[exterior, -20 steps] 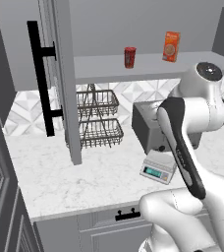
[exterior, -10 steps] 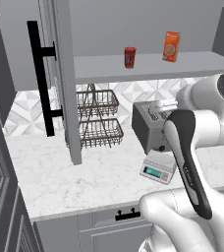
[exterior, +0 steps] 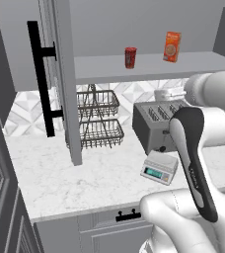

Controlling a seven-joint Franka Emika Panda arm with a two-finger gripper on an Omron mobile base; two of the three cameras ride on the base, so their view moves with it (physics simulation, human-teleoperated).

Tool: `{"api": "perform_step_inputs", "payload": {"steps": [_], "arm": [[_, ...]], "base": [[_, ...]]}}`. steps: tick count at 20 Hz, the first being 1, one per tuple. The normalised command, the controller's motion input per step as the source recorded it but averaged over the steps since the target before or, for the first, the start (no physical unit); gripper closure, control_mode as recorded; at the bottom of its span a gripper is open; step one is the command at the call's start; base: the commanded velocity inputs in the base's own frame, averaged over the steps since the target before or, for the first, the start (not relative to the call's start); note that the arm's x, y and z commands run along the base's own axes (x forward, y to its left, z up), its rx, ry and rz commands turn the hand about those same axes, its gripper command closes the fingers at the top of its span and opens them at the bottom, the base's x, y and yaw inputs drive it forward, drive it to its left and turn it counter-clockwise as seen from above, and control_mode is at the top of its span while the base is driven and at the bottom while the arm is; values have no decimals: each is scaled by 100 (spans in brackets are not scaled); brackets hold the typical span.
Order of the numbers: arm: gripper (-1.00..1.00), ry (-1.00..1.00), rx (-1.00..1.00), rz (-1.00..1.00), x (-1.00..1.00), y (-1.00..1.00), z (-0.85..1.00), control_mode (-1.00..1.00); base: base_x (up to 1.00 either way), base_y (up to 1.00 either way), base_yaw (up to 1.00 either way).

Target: Pick the yogurt and place it on the digital scale for weighing, and close the cabinet.

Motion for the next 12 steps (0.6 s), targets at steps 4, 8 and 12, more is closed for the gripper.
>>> {"api": "perform_step_inputs", "payload": {"steps": [4,8,12], "arm": [[-100,-15,0,0,-4,0,50,-100],[-100,-5,0,0,0,0,31,-100],[-100,0,0,0,13,0,11,-100]], "base": [[0,0,0],[0,0,0],[0,0,0]]}}
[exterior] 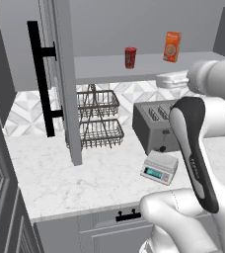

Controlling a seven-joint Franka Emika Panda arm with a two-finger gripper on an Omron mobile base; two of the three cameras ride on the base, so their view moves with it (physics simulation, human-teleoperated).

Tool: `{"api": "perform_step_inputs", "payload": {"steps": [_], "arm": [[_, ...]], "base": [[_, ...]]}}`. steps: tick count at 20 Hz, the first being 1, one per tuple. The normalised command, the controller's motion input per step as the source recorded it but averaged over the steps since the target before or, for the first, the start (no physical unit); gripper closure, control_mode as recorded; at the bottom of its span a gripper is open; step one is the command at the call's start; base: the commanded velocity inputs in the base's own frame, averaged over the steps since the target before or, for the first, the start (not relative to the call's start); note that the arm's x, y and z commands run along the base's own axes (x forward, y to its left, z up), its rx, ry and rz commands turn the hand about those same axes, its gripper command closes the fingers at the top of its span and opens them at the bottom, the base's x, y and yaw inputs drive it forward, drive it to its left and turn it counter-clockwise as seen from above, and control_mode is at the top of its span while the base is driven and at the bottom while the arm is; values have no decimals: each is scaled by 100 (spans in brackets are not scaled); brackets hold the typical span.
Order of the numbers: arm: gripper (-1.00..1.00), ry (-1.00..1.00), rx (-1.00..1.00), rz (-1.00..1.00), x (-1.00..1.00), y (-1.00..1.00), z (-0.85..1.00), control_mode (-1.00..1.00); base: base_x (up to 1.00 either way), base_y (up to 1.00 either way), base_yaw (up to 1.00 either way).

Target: Pick the yogurt and place it on the digital scale for weighing, and close the cabinet.

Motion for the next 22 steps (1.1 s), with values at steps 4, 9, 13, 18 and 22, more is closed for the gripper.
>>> {"api": "perform_step_inputs", "payload": {"steps": [4,9,13,18,22], "arm": [[-100,-2,0,0,30,0,6,-100],[-100,-10,0,0,34,0,0,-100],[-100,-21,0,0,27,7,-17,-100],[-100,-7,0,0,21,0,-2,-100],[-100,0,0,0,18,0,3,-100]], "base": [[0,0,0],[0,0,0],[0,0,0],[0,0,0],[0,0,0]]}}
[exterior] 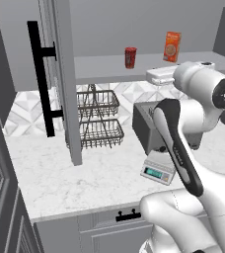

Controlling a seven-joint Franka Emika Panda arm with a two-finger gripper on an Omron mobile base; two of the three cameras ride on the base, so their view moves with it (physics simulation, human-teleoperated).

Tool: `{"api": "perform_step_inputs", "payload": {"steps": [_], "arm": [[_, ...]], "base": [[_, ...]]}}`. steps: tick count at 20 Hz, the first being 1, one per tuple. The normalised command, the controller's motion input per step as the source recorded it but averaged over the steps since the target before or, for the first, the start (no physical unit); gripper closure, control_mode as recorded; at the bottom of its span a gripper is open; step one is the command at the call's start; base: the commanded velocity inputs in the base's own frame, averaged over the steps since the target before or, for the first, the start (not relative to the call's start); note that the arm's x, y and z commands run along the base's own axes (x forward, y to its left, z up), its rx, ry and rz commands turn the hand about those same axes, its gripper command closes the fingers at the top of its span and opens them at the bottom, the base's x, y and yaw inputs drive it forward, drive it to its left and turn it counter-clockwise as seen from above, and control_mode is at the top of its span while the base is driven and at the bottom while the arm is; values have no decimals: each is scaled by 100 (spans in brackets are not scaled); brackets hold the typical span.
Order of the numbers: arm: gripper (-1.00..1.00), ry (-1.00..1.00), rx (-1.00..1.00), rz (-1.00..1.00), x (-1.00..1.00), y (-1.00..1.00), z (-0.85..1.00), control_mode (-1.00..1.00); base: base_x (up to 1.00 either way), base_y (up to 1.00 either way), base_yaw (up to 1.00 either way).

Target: Pick the yogurt and place it on the digital scale for weighing, and close the cabinet.

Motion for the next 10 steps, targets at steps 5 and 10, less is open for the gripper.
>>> {"api": "perform_step_inputs", "payload": {"steps": [5,10], "arm": [[-100,5,0,0,23,0,14,-100],[-100,9,0,0,27,0,10,-100]], "base": [[0,0,0],[0,0,0]]}}
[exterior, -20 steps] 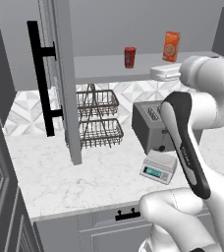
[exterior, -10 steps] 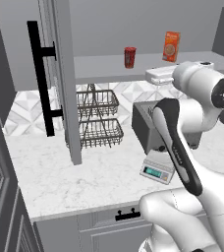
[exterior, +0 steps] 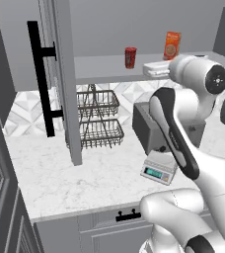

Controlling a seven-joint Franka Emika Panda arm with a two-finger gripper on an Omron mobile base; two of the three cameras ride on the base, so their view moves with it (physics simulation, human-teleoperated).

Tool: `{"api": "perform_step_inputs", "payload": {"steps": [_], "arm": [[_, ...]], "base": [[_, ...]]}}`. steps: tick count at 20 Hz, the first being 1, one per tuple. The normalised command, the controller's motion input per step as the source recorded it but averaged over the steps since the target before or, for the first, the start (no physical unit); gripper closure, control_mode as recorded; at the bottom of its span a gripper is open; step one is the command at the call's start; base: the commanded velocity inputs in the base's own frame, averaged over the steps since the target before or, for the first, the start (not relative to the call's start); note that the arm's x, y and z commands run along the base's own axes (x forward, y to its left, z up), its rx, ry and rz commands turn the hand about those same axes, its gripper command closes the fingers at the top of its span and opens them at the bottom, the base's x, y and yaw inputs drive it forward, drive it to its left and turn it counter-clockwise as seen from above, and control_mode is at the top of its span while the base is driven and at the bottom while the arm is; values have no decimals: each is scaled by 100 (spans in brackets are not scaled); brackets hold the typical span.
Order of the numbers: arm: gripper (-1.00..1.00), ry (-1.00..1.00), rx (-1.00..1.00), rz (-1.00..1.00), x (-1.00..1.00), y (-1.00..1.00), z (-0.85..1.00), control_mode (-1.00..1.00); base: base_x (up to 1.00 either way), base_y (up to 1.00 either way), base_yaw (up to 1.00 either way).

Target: Pick the yogurt and place it on the digital scale for weighing, and close the cabinet.

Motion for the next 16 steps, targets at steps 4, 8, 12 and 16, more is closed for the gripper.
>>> {"api": "perform_step_inputs", "payload": {"steps": [4,8,12,16], "arm": [[-100,8,0,0,28,0,0,-100],[-100,13,0,0,36,0,2,-100],[-100,7,0,0,29,1,13,-100],[-100,0,0,0,34,5,7,-100]], "base": [[0,0,0],[0,0,0],[0,0,0],[0,0,0]]}}
